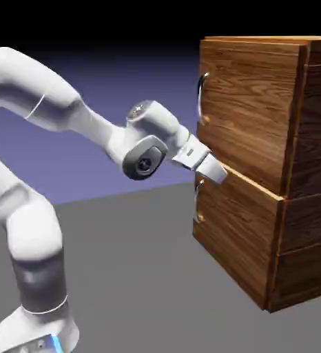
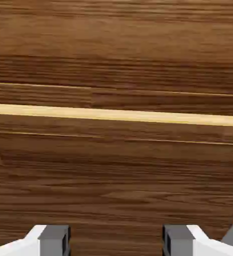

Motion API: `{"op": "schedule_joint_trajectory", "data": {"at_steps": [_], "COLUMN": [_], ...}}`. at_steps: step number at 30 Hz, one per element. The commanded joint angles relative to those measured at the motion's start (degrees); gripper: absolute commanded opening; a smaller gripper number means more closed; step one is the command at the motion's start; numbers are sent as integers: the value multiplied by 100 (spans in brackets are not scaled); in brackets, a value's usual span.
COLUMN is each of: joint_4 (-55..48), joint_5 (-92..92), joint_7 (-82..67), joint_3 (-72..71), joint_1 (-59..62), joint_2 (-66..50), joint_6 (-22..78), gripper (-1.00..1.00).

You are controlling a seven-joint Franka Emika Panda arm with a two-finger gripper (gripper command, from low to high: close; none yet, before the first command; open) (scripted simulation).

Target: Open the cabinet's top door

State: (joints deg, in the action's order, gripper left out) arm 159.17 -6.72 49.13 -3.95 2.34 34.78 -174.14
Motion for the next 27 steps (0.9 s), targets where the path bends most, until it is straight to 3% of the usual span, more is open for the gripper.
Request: {"op": "schedule_joint_trajectory", "data": {"at_steps": [1,27], "joint_4": [-68,-1829], "joint_5": [-250,-6729], "joint_7": [248,6680], "joint_3": [-147,-3952], "joint_1": [112,3029], "joint_2": [79,2118], "joint_6": [-5,-133], "gripper": [0,0]}}
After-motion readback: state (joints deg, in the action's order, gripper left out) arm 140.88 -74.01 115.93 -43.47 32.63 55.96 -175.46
